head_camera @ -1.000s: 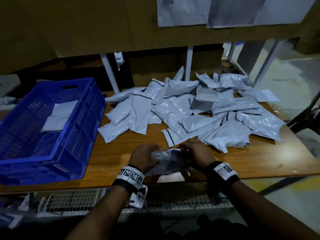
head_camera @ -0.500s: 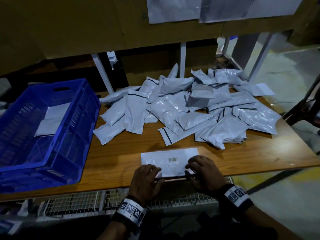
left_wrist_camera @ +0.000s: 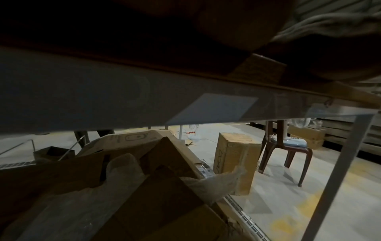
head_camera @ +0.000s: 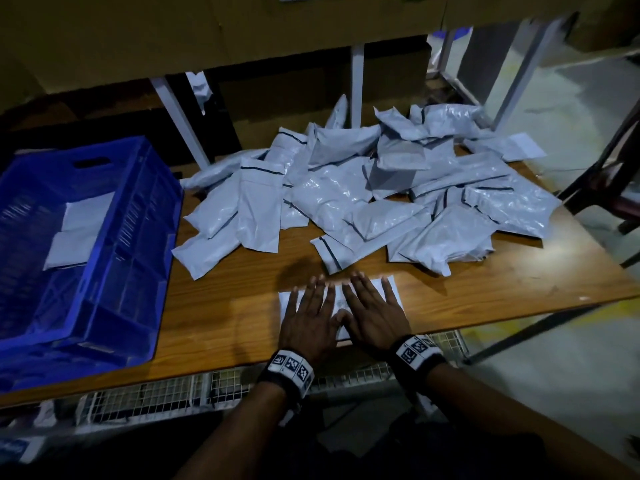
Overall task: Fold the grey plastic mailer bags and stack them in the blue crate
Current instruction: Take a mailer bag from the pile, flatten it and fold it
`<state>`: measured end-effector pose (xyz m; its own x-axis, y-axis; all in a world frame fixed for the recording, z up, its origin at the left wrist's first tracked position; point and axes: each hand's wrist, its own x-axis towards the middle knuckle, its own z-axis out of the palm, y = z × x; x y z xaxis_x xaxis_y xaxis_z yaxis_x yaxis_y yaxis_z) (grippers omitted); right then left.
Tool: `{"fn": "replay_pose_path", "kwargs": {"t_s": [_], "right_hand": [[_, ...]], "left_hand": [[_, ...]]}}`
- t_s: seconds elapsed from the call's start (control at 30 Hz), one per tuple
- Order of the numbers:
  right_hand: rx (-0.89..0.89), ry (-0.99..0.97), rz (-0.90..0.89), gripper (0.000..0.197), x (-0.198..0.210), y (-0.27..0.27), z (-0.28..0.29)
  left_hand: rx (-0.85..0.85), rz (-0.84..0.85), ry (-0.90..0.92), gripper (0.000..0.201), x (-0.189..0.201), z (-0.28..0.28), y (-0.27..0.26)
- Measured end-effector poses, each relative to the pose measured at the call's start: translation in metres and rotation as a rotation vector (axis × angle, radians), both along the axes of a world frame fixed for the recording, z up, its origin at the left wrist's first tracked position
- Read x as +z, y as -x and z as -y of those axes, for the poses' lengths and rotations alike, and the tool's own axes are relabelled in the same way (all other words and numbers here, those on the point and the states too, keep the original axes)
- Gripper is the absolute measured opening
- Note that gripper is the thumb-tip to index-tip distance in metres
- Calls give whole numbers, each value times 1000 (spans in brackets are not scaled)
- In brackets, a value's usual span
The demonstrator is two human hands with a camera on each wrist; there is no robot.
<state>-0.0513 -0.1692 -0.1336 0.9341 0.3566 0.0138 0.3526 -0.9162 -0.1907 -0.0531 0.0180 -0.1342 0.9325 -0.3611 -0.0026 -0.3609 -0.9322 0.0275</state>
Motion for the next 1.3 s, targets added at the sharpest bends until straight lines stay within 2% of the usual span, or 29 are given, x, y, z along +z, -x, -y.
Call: {"fn": "replay_pose_path", "kwargs": {"t_s": [0.3, 0.53, 0.87, 1.0, 1.07, 1.17, 1.23, 1.3], "right_hand": [[-6, 12, 29, 65, -5, -1, -2], [-17, 2, 4, 68, -6, -2, -3], [-19, 35, -61, 70, 3, -4, -5], [-3, -10, -81, 79, 7, -2, -3], [-34, -98, -20, 76, 14, 2, 3], [-230, -170, 91, 61, 31, 9, 21], [-395, -168, 56, 63, 39, 16, 35], [-488, -161, -58, 71, 44, 19, 46]], "left_hand": [[-1, 0, 27, 64, 2, 1, 0], [25, -4, 68, 64, -1, 1, -1], [62, -65, 14, 64, 5, 5, 0], [87, -81, -15, 68, 14, 3, 2], [207, -66, 96, 72, 23, 1, 7], [578, -52, 354, 80, 42, -6, 21], [771, -100, 421, 85, 52, -11, 31], [868, -189, 450, 89, 60, -12, 34]]}}
